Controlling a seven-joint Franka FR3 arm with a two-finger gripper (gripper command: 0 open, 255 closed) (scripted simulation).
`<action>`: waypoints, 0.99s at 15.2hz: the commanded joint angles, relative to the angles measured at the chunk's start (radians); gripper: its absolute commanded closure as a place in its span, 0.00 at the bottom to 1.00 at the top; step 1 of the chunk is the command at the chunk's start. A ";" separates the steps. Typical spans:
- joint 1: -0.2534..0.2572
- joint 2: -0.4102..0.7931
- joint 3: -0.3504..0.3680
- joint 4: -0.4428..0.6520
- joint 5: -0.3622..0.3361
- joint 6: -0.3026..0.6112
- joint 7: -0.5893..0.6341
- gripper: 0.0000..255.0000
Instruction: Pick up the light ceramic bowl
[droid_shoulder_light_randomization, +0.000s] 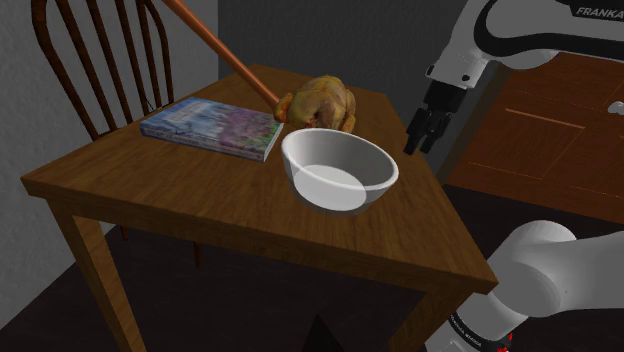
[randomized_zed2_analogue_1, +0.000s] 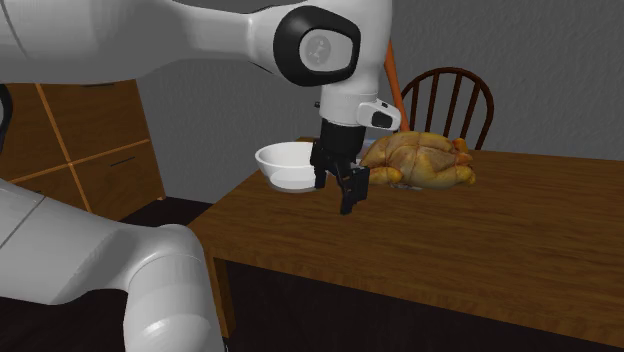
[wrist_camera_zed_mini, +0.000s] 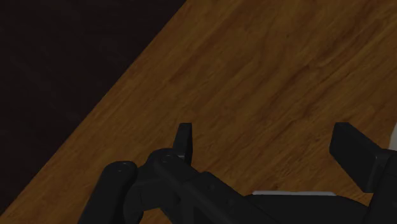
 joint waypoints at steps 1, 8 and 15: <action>0.000 0.000 0.000 0.000 0.000 0.000 0.000 0.00; 0.070 0.024 0.073 0.021 0.191 0.074 0.117 0.00; 0.112 0.051 0.122 0.025 0.308 0.159 0.176 0.00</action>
